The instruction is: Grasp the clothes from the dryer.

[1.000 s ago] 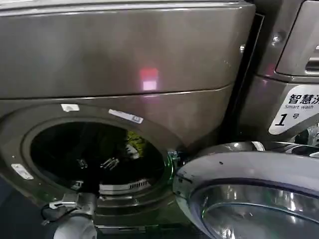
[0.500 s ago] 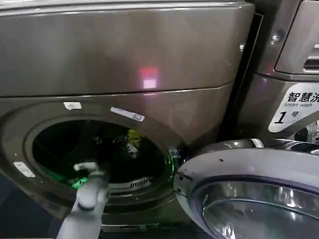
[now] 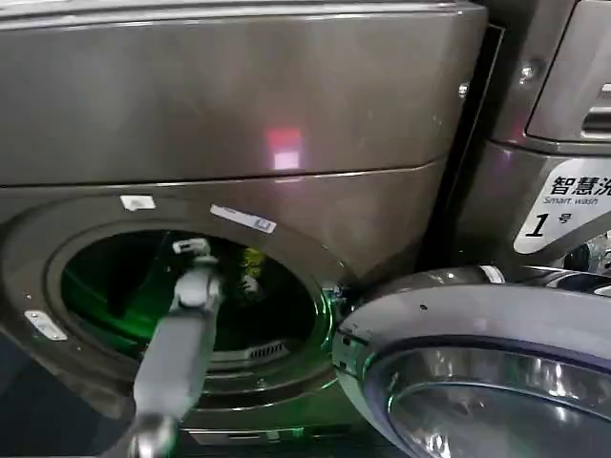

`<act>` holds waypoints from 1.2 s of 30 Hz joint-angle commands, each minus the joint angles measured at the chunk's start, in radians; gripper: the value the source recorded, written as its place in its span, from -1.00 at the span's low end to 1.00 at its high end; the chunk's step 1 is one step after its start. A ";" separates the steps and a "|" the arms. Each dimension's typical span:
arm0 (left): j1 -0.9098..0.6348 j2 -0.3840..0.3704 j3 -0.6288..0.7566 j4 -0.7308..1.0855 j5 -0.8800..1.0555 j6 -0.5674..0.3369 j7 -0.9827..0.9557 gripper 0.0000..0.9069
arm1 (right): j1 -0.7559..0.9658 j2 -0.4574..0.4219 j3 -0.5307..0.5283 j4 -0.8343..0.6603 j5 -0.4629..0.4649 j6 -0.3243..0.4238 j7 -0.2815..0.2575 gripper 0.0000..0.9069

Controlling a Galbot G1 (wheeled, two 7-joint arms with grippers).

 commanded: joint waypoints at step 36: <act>-0.489 0.016 0.446 0.661 0.994 0.092 0.905 0.83 | -0.023 0.006 0.022 0.025 0.002 -0.003 -0.016 1.00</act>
